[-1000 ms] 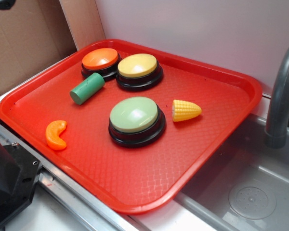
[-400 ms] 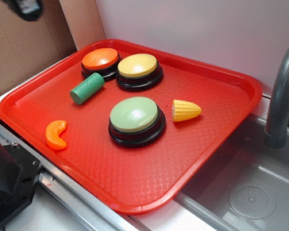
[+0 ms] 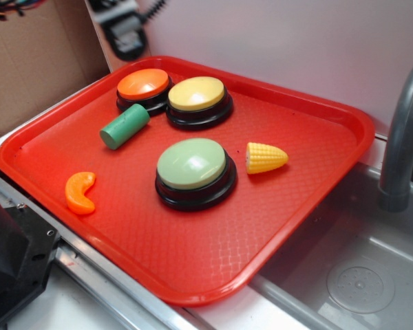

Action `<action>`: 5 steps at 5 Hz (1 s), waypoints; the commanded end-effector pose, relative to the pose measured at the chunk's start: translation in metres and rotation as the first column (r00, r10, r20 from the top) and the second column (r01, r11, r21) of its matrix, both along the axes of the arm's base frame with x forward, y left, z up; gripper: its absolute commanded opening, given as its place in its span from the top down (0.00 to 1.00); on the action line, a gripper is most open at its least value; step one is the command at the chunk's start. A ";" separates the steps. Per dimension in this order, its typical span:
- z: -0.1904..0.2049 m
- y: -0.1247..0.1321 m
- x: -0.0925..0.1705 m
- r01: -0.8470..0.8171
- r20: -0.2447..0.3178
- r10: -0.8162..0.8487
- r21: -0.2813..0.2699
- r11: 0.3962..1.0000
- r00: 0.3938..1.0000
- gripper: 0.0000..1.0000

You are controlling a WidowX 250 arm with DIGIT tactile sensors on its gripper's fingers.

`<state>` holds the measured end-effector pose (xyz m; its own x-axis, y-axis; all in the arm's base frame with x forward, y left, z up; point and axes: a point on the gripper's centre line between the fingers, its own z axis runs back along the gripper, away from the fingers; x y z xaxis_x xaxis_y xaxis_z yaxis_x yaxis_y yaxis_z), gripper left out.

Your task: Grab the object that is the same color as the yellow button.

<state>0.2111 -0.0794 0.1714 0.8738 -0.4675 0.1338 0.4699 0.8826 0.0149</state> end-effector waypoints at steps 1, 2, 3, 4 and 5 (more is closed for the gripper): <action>-0.032 -0.036 0.026 0.099 0.074 -0.095 -0.043 0.994 0.993 0.00; -0.054 -0.044 0.030 0.110 0.088 -0.107 -0.033 0.993 0.990 0.00; -0.069 -0.042 0.043 0.112 0.119 -0.110 -0.011 0.994 0.987 0.00; -0.087 -0.039 0.055 0.106 0.086 -0.105 -0.011 0.994 0.991 0.00; -0.099 -0.040 0.065 0.122 0.078 -0.120 -0.016 0.992 0.990 0.00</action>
